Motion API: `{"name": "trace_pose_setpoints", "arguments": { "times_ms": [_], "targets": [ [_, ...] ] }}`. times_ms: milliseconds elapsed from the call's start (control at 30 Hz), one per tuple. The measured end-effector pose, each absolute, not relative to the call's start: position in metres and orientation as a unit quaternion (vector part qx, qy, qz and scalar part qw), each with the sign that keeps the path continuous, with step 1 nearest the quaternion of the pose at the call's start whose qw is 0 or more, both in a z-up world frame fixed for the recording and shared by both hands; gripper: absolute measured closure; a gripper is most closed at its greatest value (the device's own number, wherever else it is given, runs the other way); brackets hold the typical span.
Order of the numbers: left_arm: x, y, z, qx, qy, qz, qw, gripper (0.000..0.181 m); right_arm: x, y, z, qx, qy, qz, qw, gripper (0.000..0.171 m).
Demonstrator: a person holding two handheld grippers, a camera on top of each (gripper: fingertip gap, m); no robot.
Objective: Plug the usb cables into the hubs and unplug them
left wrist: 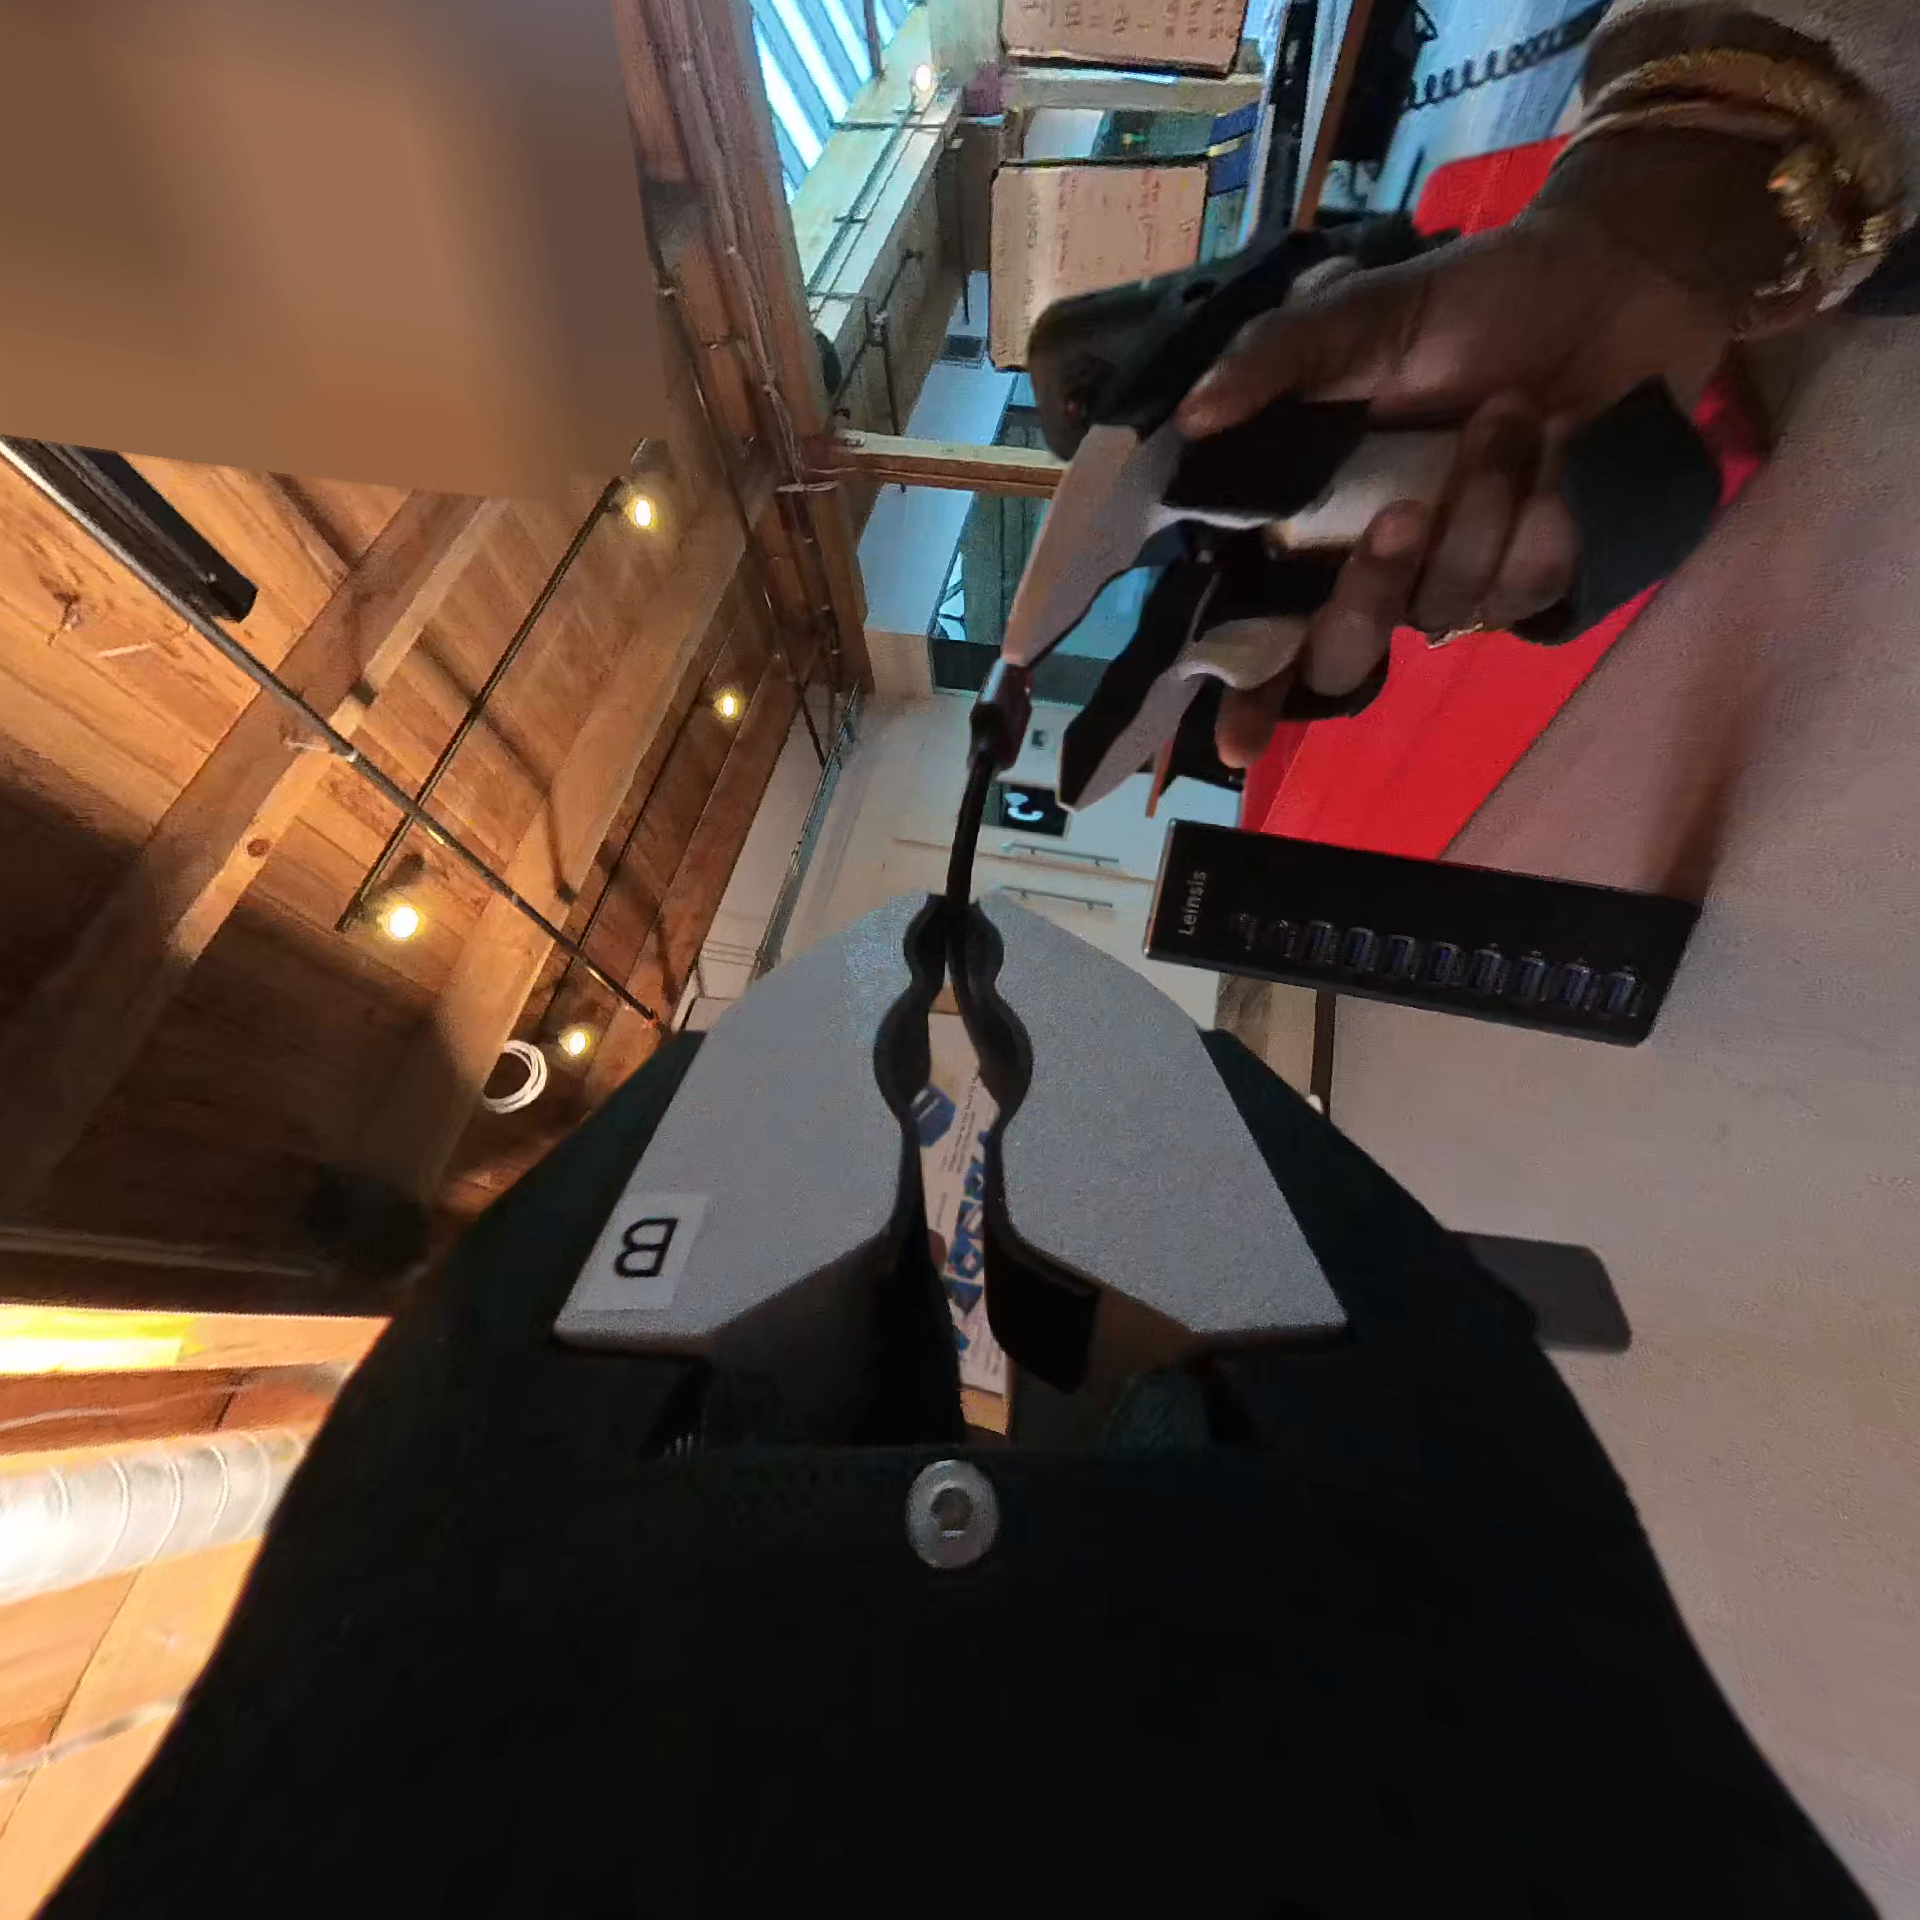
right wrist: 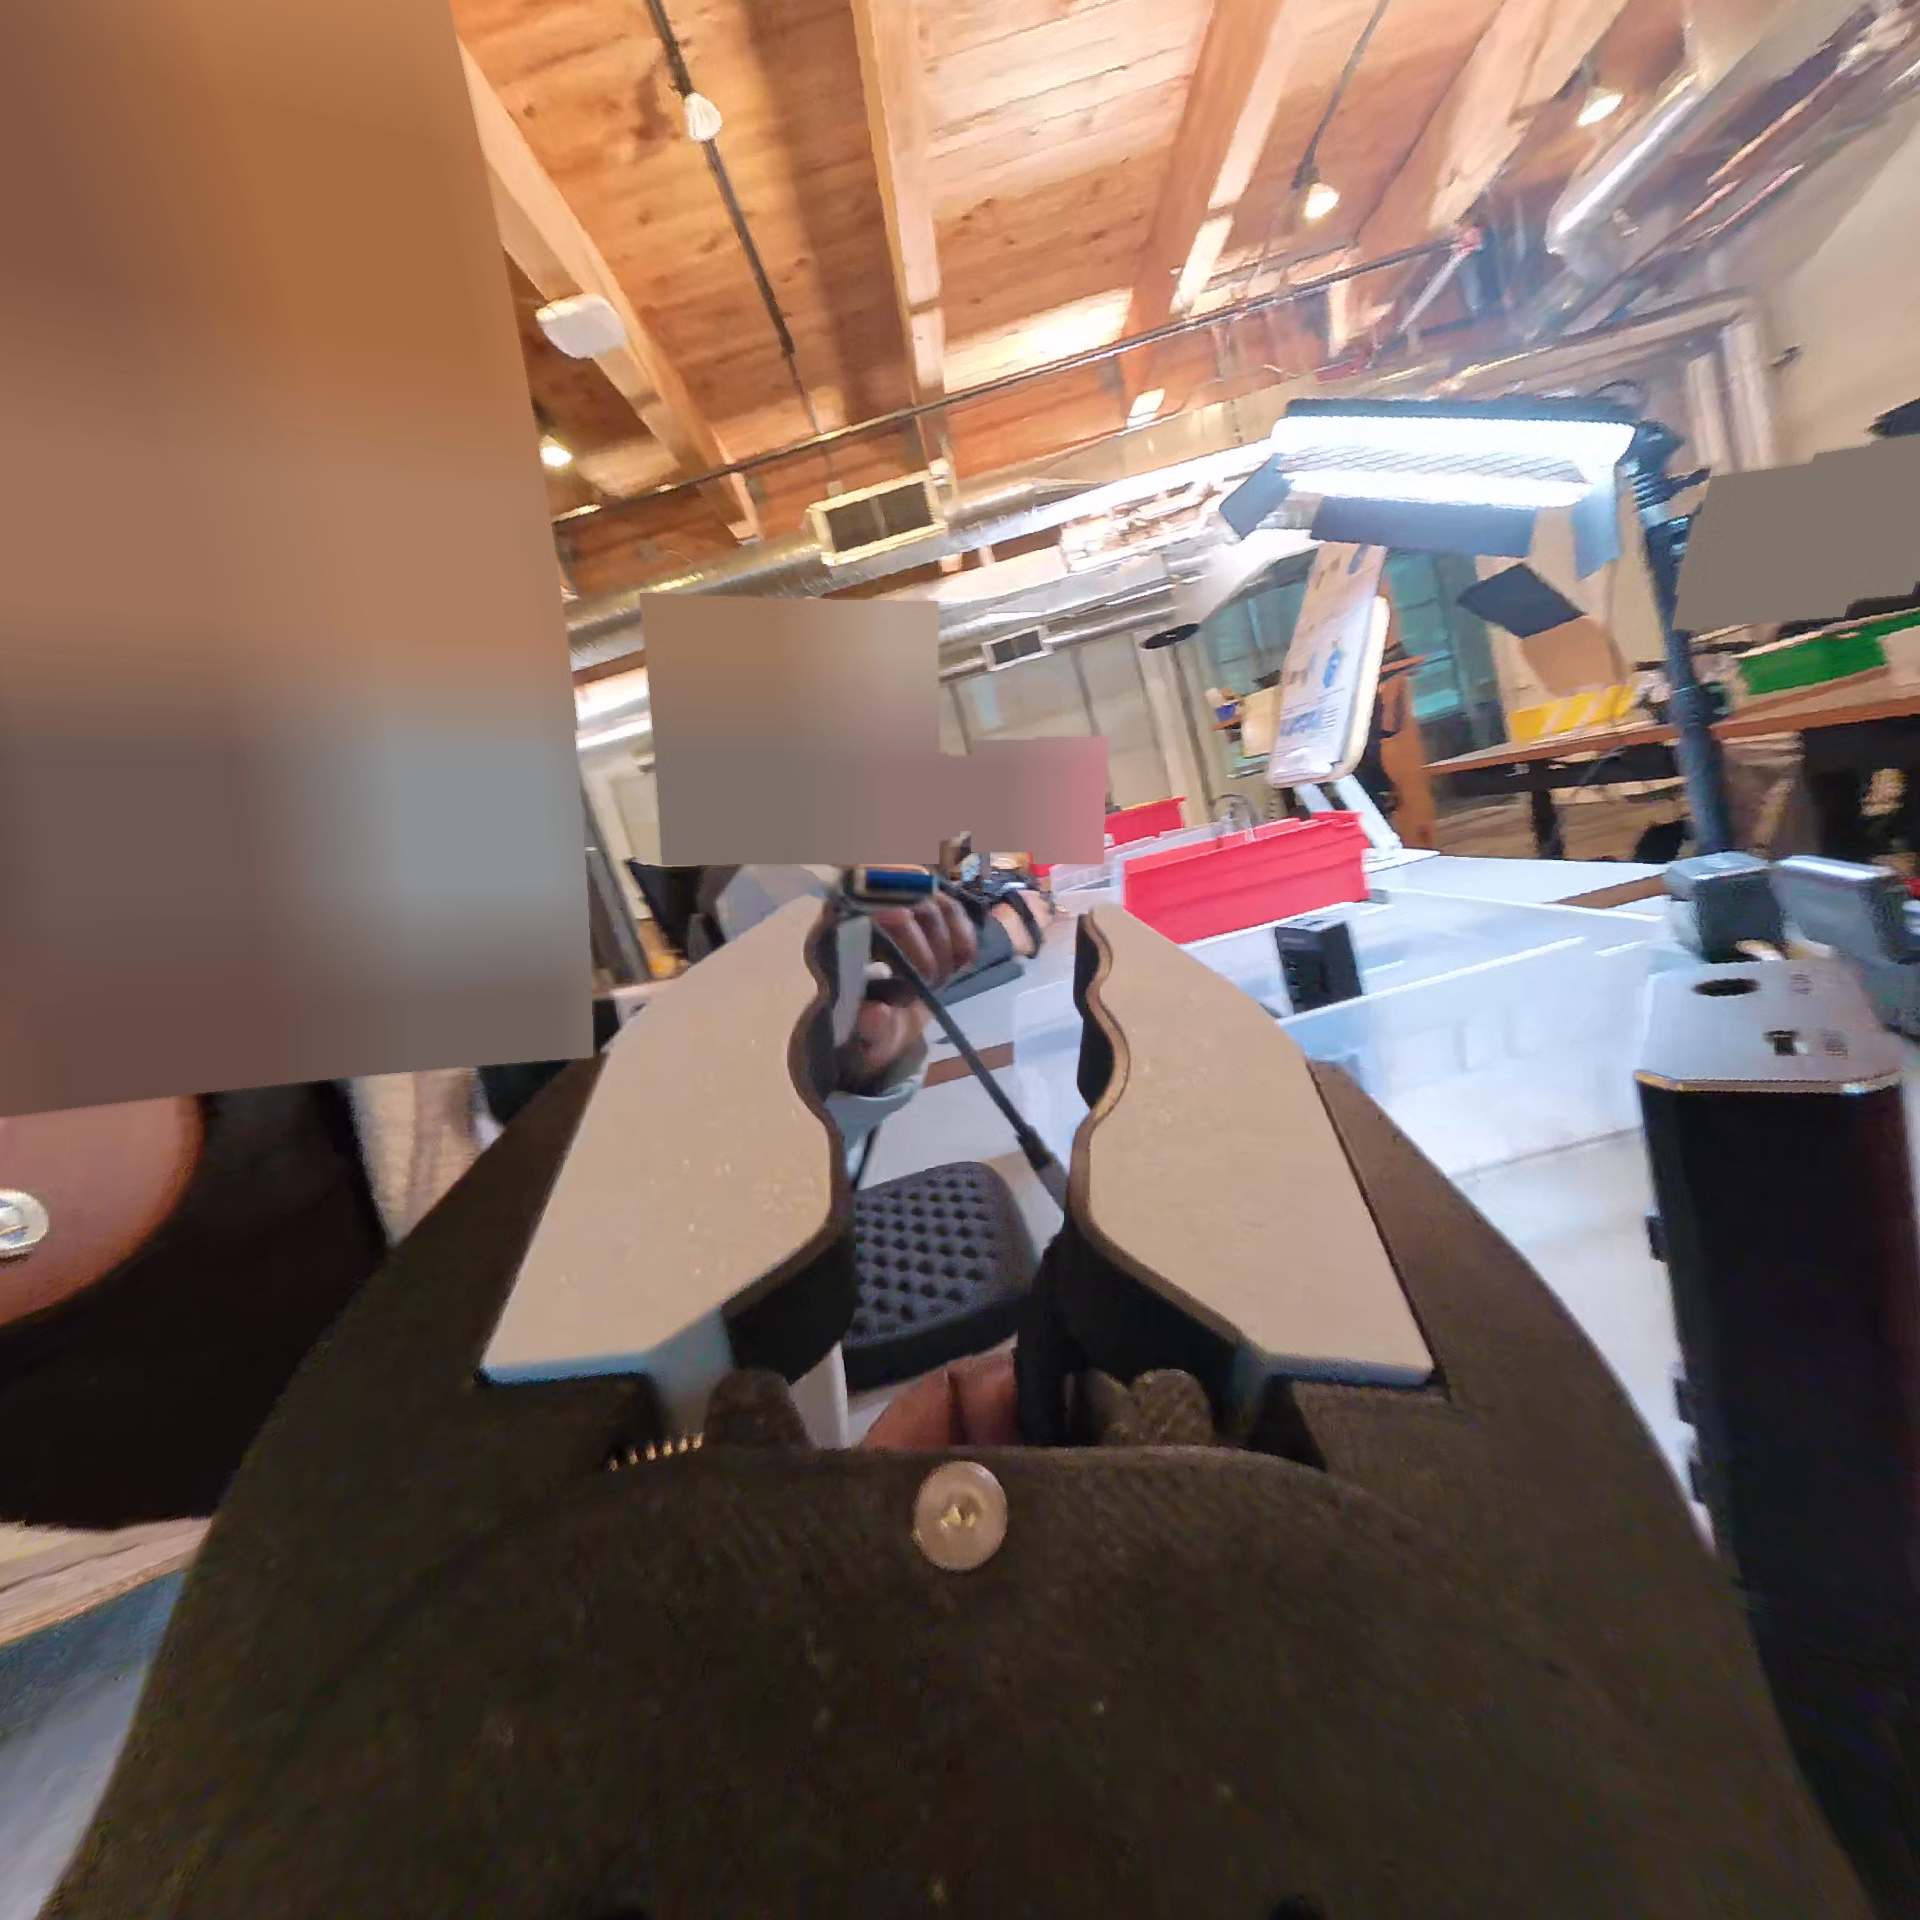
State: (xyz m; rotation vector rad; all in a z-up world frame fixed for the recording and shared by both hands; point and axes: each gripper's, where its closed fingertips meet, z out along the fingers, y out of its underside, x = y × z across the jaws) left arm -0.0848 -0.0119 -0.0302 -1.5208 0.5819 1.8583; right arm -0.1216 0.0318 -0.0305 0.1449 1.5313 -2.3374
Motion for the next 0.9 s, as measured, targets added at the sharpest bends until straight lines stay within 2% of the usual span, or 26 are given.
{"name": "trace_pose_setpoints", "arguments": {
  "times_ms": [33, 433, 567, 733, 833, 900],
  "targets": [
    [-0.085, -0.009, -0.033, -0.584, 0.234, 0.707, 0.323, 0.178, -0.118, 0.033, -0.029, 0.043, 0.536, -0.821, 0.189, 0.129],
    [-0.085, -0.004, -0.044, -0.589, 0.254, 0.705, 0.304, 0.178, -0.109, 0.028, -0.039, 0.034, 0.561, -0.784, 0.262, 0.137],
    [-0.085, -0.005, -0.045, -0.59, 0.257, 0.705, 0.298, 0.177, -0.11, 0.026, -0.041, 0.037, 0.565, -0.782, 0.26, 0.152],
    [-0.086, -0.006, -0.048, -0.598, 0.255, 0.699, 0.299, 0.178, -0.11, 0.027, -0.041, 0.03, 0.565, -0.786, 0.249, 0.153],
    [-0.092, -0.008, -0.052, -0.621, 0.217, 0.677, 0.33, 0.165, -0.112, 0.027, -0.04, 0.028, 0.567, -0.794, 0.219, 0.153],
    [-0.1, -0.011, -0.054, -0.652, 0.142, 0.635, 0.39, 0.157, -0.116, 0.027, -0.041, 0.03, 0.571, -0.8, 0.183, 0.154]
  ]
}}
